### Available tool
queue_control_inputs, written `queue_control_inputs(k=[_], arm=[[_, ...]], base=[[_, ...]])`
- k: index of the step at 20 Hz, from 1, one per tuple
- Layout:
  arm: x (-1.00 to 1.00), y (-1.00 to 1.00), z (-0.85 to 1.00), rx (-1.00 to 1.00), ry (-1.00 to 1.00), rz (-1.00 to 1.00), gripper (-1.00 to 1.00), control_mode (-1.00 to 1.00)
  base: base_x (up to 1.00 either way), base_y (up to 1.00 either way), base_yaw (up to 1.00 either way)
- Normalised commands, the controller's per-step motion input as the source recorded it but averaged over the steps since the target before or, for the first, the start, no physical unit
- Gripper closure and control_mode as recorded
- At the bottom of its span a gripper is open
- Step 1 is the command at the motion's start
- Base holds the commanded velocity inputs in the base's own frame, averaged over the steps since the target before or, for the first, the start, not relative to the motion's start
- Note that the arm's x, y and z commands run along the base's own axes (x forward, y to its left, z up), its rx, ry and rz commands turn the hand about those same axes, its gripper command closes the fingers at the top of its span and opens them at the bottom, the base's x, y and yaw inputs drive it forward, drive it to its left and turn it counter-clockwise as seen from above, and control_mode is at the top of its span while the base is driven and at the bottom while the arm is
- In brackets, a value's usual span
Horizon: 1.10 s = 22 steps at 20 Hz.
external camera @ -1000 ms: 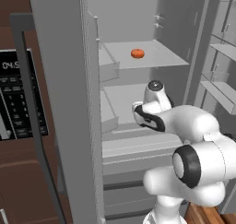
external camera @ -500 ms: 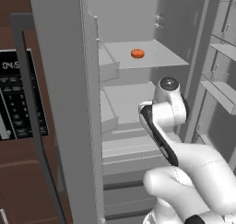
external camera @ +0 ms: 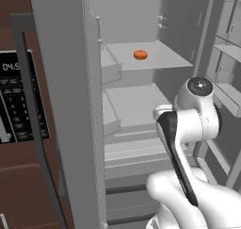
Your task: Place the cold items (squash and kiwi) from the fridge in one tupperware on the dining counter. Place the warm items (kebab skewer and hot dog) in the stove area in another tupperware.
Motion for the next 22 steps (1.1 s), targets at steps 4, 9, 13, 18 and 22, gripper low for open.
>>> queue_control_inputs(k=[4, 9, 13, 18, 22], arm=[[-1.0, 0.04, 0.66, 0.0, 0.0, 0.03, 1.0, -1.0], [-0.93, 0.2, 0.52, 0.0, 0.0, 0.04, 1.0, -1.0], [-0.72, 0.17, 0.12, -0.01, -0.09, 0.01, 1.0, -1.0], [-0.12, 0.0, 0.0, 0.0, -0.05, 0.0, 1.0, 1.0], [0.0, 0.0, 0.0, 0.0, 0.0, 0.0, 1.0, 1.0]], base=[[0.0, 0.0, 0.0], [0.0, 0.0, 0.0], [0.0, 0.0, 0.0], [-0.78, 0.27, 0.0], [-0.97, 0.42, 0.0]])
